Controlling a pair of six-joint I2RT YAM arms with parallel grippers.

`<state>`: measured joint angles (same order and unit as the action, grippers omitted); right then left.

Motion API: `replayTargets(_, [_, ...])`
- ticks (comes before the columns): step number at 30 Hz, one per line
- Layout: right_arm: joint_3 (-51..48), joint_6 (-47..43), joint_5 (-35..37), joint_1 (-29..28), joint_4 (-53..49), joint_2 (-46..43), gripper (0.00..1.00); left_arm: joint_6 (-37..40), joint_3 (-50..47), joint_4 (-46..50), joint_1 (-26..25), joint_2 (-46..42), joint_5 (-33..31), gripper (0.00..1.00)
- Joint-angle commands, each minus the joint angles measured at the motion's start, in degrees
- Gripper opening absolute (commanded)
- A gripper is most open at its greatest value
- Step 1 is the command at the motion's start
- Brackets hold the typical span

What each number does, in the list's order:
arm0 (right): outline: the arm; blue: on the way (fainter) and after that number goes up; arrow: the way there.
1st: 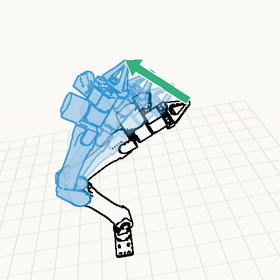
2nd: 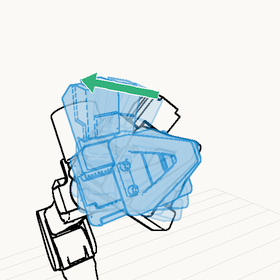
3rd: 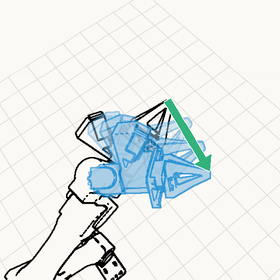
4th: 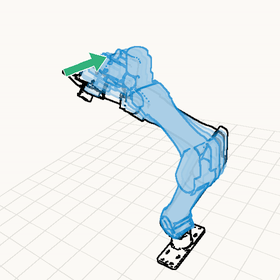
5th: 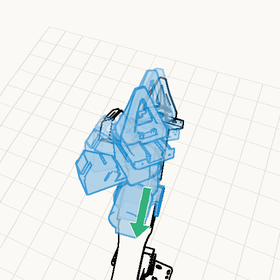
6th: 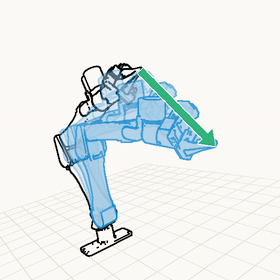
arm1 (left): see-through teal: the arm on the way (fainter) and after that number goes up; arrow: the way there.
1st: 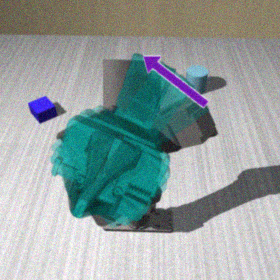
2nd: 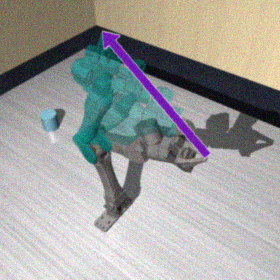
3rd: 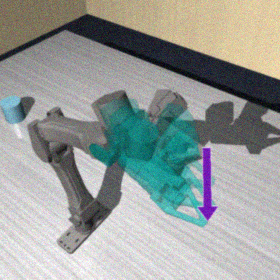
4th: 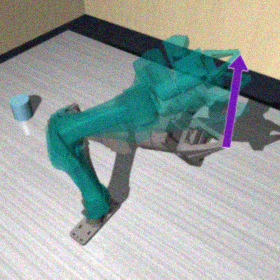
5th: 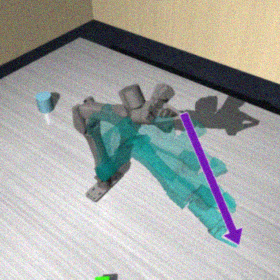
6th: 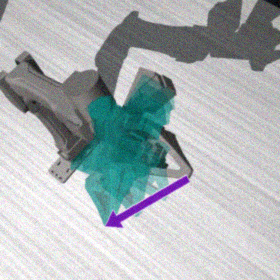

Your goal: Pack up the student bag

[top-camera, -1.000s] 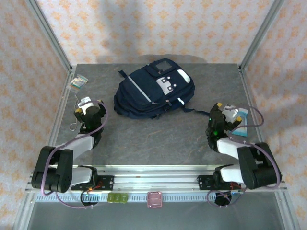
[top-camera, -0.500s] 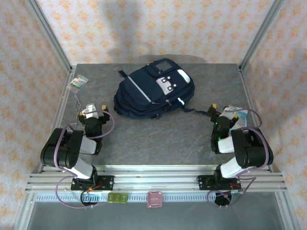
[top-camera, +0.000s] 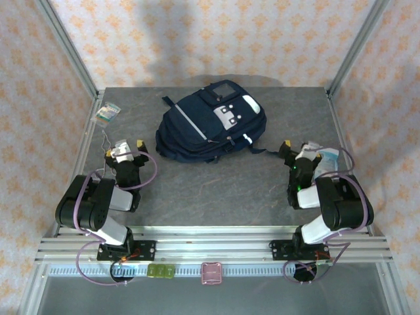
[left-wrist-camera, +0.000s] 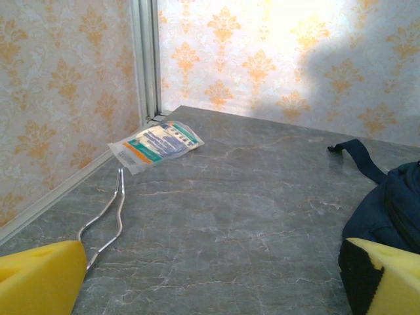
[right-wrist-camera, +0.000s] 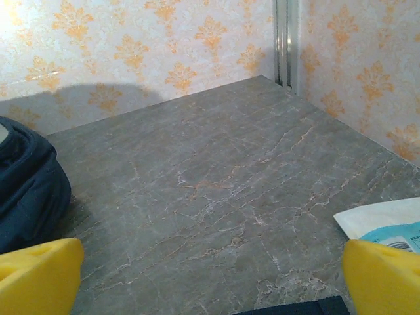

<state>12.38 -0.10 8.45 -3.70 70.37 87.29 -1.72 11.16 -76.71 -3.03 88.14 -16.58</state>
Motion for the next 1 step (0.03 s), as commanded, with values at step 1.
replayTargets(1, [0.3,-0.8,-1.0,0.4,1.1,-0.5,1.00,0.3,-0.5,-3.1,-0.6,0.4,-1.3,0.99])
